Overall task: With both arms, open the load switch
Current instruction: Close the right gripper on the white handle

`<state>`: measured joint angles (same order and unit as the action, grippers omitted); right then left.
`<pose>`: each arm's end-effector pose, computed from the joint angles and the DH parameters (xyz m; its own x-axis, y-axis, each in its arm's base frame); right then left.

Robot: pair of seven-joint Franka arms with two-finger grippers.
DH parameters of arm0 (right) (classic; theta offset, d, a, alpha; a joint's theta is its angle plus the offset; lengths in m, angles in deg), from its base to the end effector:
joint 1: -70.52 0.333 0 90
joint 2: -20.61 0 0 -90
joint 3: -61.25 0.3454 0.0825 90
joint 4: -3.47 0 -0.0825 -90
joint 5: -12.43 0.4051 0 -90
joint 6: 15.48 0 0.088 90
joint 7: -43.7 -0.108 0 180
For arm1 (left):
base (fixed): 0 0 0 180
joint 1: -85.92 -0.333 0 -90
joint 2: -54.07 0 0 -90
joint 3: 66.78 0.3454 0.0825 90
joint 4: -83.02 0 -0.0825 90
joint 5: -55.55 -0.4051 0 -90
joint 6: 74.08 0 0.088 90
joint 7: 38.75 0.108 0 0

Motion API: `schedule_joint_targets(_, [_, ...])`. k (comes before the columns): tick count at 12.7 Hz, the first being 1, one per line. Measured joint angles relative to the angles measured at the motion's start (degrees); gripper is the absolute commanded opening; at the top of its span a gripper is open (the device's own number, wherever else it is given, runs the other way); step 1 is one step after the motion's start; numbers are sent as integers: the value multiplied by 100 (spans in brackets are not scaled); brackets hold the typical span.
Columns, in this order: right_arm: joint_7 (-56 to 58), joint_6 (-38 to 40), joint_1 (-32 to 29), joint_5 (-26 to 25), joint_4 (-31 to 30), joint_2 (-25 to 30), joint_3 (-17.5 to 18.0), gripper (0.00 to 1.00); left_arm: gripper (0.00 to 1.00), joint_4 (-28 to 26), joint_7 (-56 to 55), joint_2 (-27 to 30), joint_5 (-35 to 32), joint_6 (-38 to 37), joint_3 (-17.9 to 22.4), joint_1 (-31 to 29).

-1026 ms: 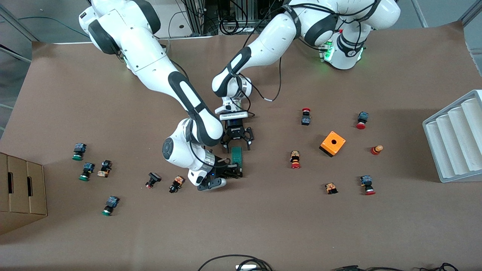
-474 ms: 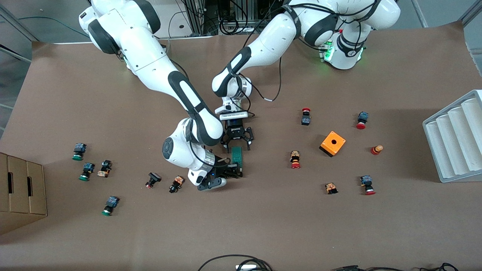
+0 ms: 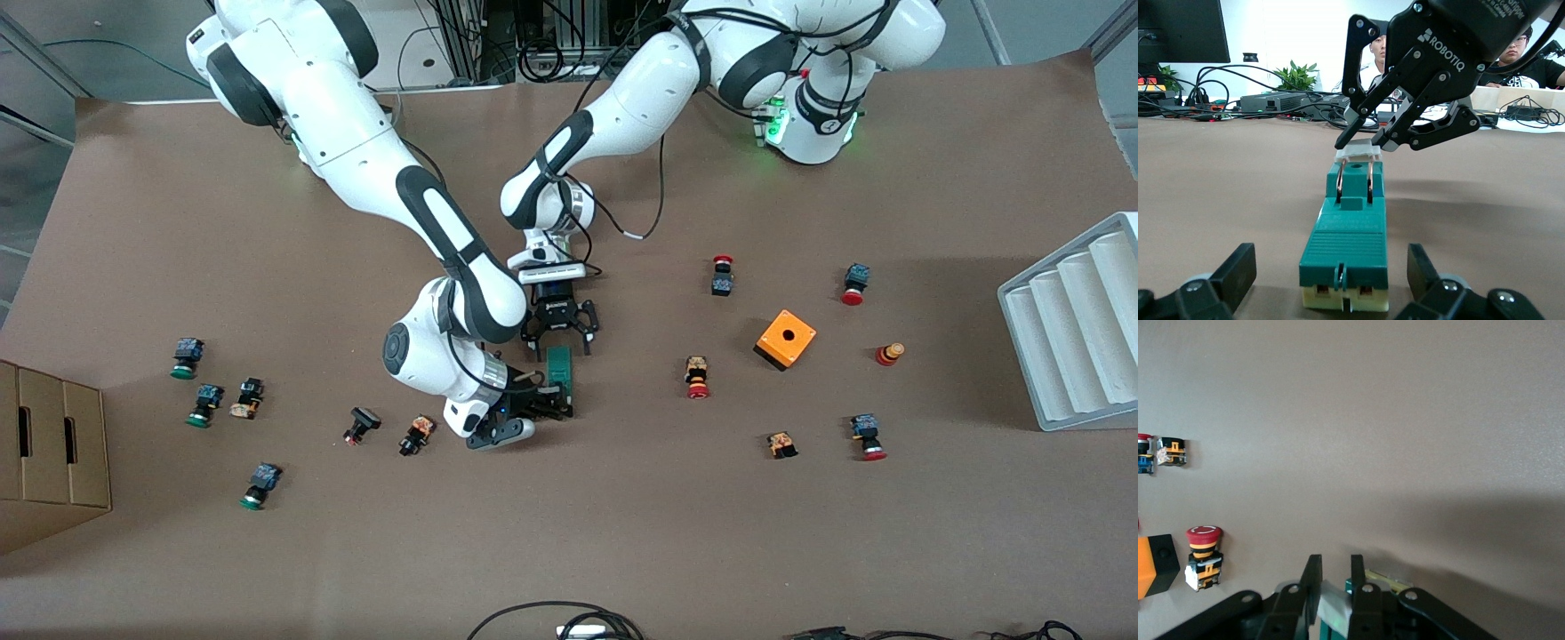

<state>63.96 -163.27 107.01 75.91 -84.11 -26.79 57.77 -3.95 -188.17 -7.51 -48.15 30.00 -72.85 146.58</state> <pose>0.6398 0.4075 0.1872 0.9899 0.0068 0.1419 0.0916 -0.7940 -0.6010 0.3597 -0.6035 0.0327 0.1685 0.0548 0.9842 0.1325 -0.9907 0.0325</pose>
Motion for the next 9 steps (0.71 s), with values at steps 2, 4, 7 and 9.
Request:
schedule_joint_targets(2, [0, 0, 1, 0, -30, 28, 0, 21, 100, 0, 0, 0, 0, 0, 0, 0])
schedule_joint_targets(4, [6, 0, 7, 0, -90, 95, 6, 20, 100, 0, 0, 0, 0, 0, 0, 0])
schedule_joint_targets(7, [14, 0, 15, 0, -130, 137, 6, 20, 100, 0, 0, 0, -1, -1, 0, 0])
schedule_joint_targets(9, [33, 0, 15, 0, -139, 145, 6, 20, 100, 0, 0, -1, -2, -1, 0, 0])
